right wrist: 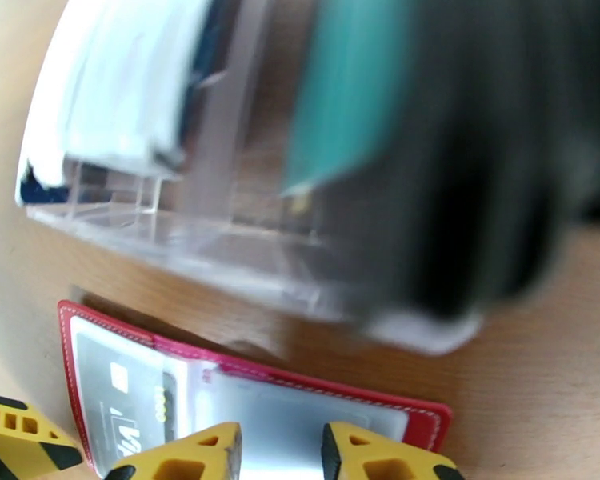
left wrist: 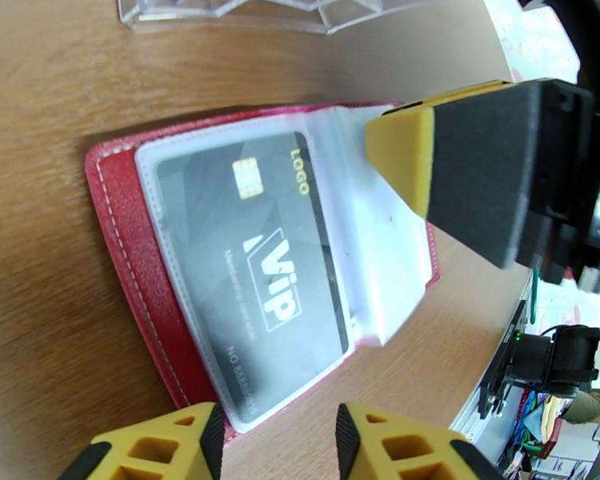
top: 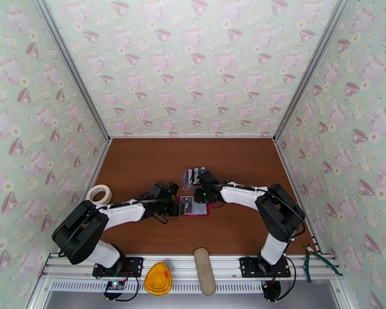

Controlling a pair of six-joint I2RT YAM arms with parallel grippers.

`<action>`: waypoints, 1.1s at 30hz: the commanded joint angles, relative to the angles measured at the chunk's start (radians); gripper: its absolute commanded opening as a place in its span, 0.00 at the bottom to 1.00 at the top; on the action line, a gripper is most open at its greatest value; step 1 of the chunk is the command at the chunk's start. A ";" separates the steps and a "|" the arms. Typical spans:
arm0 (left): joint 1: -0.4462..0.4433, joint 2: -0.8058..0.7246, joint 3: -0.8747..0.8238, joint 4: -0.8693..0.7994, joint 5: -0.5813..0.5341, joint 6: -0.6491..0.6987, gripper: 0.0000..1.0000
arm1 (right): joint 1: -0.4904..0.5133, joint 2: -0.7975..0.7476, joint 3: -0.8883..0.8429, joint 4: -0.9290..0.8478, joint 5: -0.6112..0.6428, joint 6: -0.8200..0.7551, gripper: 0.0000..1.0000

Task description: Put the credit cards into the card holder

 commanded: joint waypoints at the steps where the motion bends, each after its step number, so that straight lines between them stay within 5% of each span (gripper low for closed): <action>1: -0.007 0.034 -0.002 0.014 0.023 -0.009 0.47 | 0.015 -0.012 -0.028 0.007 -0.024 0.025 0.34; 19: 0.000 0.022 -0.055 0.073 0.055 -0.017 0.61 | 0.073 -0.030 -0.031 0.087 -0.124 0.103 0.34; 33: -0.004 0.056 -0.033 -0.021 -0.048 0.034 0.54 | 0.088 -0.012 0.000 0.116 -0.170 0.126 0.33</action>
